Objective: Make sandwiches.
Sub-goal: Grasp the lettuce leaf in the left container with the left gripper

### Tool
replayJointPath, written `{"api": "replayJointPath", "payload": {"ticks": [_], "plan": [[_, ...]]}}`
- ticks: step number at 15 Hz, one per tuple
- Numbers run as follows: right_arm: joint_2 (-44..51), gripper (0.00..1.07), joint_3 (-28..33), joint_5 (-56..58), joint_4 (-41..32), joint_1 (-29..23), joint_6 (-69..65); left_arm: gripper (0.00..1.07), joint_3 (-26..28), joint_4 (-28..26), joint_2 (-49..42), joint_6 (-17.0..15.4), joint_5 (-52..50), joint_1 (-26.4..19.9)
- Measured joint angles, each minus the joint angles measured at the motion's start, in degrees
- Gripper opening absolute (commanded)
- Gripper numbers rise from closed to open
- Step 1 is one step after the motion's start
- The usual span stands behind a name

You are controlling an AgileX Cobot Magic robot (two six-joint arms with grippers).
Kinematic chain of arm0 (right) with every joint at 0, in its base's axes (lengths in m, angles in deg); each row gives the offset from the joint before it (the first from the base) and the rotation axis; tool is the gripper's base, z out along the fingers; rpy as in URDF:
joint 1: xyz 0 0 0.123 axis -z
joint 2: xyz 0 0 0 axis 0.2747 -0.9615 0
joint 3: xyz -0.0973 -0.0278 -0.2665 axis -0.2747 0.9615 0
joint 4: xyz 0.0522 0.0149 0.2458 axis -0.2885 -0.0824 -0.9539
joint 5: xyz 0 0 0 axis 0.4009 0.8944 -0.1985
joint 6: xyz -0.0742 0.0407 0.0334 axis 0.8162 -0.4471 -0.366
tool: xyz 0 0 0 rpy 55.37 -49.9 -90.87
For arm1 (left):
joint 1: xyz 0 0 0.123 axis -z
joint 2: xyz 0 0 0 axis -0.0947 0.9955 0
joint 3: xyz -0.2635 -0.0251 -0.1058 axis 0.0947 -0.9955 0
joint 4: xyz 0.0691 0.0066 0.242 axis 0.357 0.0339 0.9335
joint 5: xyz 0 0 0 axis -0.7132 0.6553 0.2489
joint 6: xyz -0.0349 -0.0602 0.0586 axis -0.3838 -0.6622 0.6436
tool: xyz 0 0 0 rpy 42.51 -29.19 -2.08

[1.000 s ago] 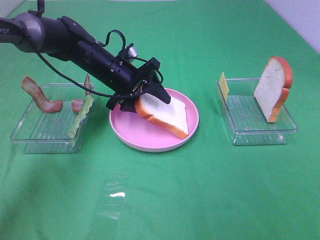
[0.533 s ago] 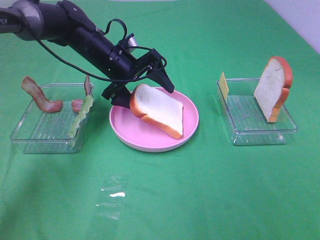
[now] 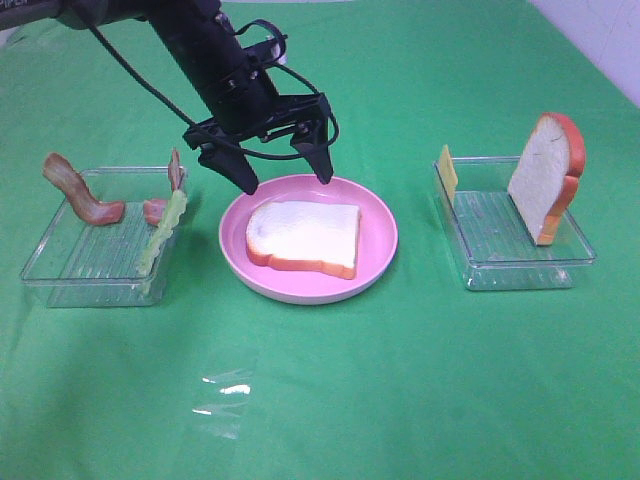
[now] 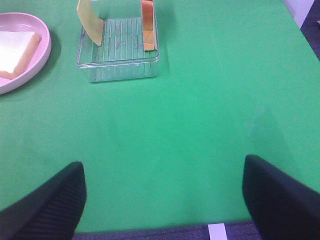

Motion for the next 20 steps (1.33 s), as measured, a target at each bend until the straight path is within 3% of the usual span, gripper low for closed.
{"api": "replayJointPath", "payload": {"ticks": [2, 3, 6, 8, 10, 13, 20], "plan": [[0.00, 0.82, 0.00, 0.00, 0.00, 0.00, 0.00, 0.89, 0.00, 2.06, -1.55, -0.46, 0.11, 1.38], [0.00, 0.82, 0.00, 0.00, 0.00, 0.00, 0.00, 0.89, 0.00, 6.93, -4.87, -2.06, 0.17, 2.23], [0.00, 0.82, 0.00, 0.00, 0.00, 0.00, 0.00, 0.88, -1.20, 13.06, -11.23, -4.18, 0.17, 2.92], [0.00, 0.82, 0.00, 0.00, 0.00, 0.00, 0.00, 0.88, -7.16, 18.22, -17.13, -6.65, 0.17, 2.98], [0.00, 0.82, 0.00, 0.00, 0.00, 0.00, 0.00, 0.88, -16.62, 25.10, -21.60, -11.17, 0.46, 2.58], [0.00, 0.82, 0.00, 0.00, 0.00, 0.00, 0.00, 0.88, -22.69, 27.79, -21.66, -13.18, 0.63, 2.46], [0.00, 0.82, 0.00, 0.00, 0.00, 0.00, 0.00, 0.88, -23.66, 28.88, -14.50, -14.38, 0.63, 0.17]]}}
